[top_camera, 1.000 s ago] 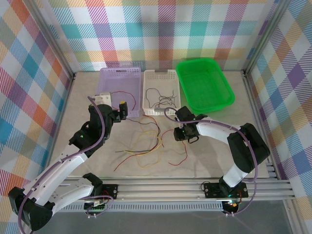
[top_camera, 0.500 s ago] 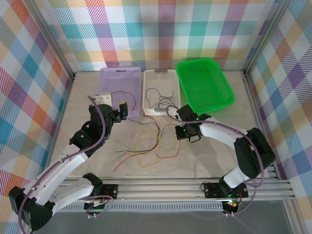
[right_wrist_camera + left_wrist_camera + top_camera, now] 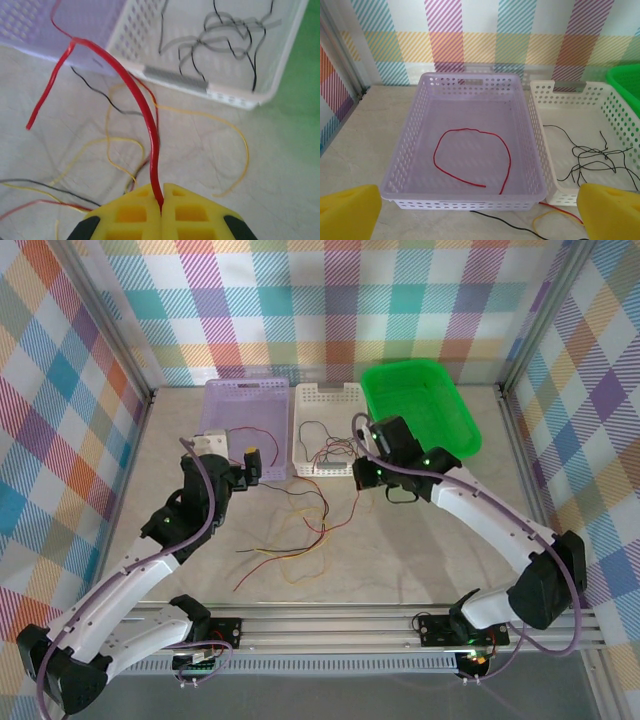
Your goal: Untangle the cables
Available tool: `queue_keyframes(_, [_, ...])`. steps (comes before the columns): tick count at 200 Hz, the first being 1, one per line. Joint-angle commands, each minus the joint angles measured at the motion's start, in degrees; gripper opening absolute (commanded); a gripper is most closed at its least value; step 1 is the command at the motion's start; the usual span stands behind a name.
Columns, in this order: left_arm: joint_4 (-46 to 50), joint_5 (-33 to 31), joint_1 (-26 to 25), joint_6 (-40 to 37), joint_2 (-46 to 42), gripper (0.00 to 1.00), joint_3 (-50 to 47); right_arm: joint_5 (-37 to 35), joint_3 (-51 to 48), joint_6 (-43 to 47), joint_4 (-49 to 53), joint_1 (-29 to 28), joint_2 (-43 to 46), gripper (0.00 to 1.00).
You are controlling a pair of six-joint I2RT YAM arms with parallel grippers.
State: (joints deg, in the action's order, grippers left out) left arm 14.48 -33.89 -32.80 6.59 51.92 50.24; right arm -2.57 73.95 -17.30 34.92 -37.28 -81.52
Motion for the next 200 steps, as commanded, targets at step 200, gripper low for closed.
queue_keyframes(200, [-3.14,-2.63,1.11,-0.90,-3.85,0.98,-1.28,1.30,82.50,-0.30,13.23,-4.62,-65.71,0.00])
